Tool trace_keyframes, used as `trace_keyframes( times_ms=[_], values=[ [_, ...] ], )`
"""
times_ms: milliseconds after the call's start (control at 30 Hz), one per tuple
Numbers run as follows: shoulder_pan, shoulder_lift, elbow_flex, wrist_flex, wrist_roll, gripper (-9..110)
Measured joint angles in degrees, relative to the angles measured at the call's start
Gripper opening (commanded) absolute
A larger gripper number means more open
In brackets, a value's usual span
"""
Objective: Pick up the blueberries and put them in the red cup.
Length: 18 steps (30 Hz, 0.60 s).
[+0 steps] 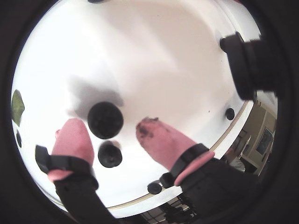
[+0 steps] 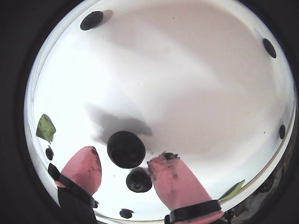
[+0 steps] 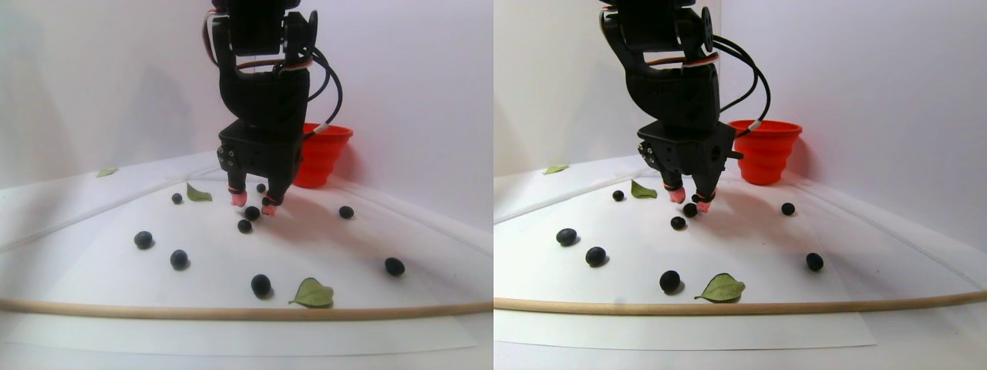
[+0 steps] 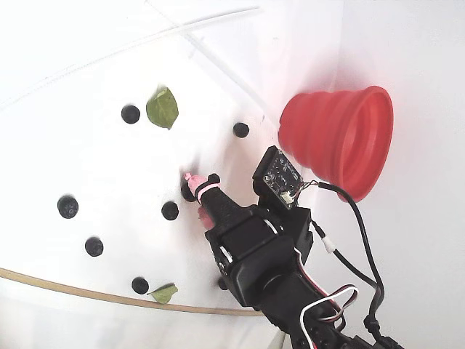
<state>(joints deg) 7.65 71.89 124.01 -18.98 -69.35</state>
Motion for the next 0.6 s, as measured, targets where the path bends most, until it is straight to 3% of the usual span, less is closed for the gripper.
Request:
trace_keyframes(
  times_ms=[600],
  values=[
    [-0.18, -2.81, -1.23, -2.11, 1.05, 20]
  ],
)
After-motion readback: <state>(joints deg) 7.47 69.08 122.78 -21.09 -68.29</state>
